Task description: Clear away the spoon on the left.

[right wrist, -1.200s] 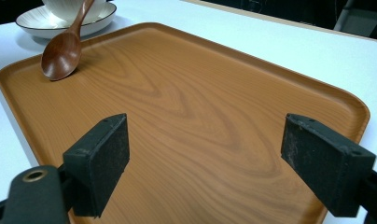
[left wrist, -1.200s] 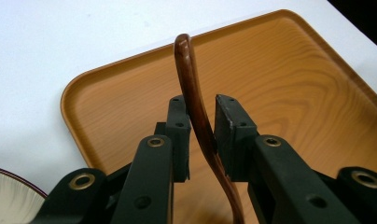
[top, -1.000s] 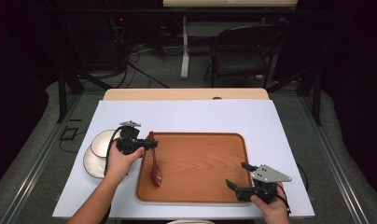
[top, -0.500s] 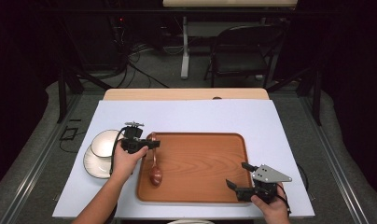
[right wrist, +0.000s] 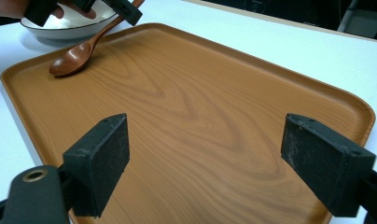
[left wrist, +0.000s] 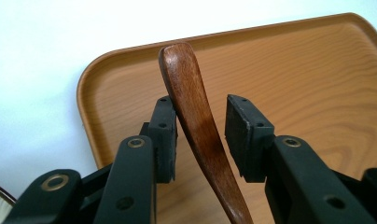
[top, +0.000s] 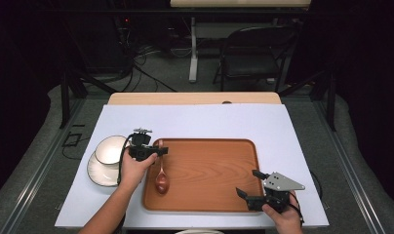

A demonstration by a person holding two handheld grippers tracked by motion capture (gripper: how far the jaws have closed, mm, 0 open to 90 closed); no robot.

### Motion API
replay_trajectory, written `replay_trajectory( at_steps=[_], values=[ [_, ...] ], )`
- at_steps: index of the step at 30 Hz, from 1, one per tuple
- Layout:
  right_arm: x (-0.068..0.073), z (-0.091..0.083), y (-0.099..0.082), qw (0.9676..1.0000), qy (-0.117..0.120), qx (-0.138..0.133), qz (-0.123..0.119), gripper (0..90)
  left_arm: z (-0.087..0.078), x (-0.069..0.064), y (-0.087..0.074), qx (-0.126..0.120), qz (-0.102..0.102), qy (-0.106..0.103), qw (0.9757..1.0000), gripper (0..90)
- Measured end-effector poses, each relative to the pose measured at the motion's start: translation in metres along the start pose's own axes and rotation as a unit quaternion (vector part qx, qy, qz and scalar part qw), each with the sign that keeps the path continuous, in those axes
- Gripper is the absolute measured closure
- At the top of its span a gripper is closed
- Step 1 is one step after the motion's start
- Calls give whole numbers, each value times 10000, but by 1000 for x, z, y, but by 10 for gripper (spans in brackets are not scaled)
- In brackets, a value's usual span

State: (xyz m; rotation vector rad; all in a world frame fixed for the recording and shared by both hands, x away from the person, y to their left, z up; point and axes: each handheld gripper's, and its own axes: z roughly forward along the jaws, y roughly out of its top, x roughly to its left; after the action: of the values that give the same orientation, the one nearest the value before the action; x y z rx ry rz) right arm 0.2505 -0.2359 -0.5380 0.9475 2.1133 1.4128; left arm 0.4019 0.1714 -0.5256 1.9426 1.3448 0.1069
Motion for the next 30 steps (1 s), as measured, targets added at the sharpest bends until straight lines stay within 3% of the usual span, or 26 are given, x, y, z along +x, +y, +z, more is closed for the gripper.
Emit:
replay_trajectory(
  at_steps=[3, 8, 20, 30],
  values=[
    [0, 0, 0, 10000, 6, -2, -2, 151, 2, 0, 0, -48, -117, 0, 9999, 580],
    [0, 0, 0, 10000, 12, 5, 6, 151, 8, 0, -2, 3, -153, 125, 9998, 565],
    [-1, -1, 0, 10000, 14, -17, -7, 151, 19, -4, -8, 39, 3, 446, 9990, 501],
    [0, -1, 0, 10000, 16, -27, -2, 152, 12, -8, -7, -31, 172, 581, 9982, 461]
  ],
)
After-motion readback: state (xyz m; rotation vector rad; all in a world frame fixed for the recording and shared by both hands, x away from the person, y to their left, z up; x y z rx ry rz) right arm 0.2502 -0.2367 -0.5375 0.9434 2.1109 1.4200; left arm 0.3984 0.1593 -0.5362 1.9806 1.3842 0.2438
